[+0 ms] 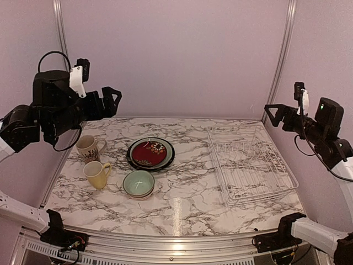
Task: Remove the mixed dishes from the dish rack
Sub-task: Reset both arms
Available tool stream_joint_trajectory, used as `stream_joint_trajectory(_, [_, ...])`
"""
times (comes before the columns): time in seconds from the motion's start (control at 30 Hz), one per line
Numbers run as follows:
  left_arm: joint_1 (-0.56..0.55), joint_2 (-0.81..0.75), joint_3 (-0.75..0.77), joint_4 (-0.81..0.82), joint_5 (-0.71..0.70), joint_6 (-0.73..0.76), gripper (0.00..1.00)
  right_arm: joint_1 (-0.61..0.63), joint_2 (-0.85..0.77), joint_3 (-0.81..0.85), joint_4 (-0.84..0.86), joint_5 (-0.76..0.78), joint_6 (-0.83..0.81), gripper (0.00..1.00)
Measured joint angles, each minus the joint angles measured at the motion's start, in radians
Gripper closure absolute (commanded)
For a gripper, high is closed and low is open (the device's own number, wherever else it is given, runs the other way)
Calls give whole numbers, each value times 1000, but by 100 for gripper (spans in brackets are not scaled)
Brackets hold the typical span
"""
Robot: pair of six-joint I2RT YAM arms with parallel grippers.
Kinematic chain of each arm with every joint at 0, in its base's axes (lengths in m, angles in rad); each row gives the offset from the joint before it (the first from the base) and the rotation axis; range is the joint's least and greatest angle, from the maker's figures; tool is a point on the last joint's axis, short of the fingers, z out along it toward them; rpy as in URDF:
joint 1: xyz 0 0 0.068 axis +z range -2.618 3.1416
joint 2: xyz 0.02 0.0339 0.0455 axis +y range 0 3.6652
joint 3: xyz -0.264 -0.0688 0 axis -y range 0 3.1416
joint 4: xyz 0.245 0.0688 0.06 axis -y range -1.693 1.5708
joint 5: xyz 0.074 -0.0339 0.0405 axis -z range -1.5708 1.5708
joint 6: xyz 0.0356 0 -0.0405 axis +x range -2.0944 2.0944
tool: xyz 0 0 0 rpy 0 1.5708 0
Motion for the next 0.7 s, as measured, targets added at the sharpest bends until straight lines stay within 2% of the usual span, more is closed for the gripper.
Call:
stream_joint_trajectory(0.2, [153, -177, -121, 112, -10, 59, 1, 0, -77, -2, 31, 74, 1, 1])
stream_joint_trajectory(0.33, [166, -262, -193, 123, -41, 85, 1, 0, -127, -5, 47, 125, 1, 2])
stream_joint_trajectory(0.5, [166, -459, -293, 145, -75, 94, 1, 0, -175, -6, 64, 168, 0, 2])
stream_joint_trajectory(0.6, [166, -550, -302, 167, -87, 97, 1, 0, -196, -13, 76, 181, -1, 1])
stream_joint_trajectory(0.7, [167, -568, -297, 179, -94, 96, 1, 0, -211, -27, 87, 188, -1, 1])
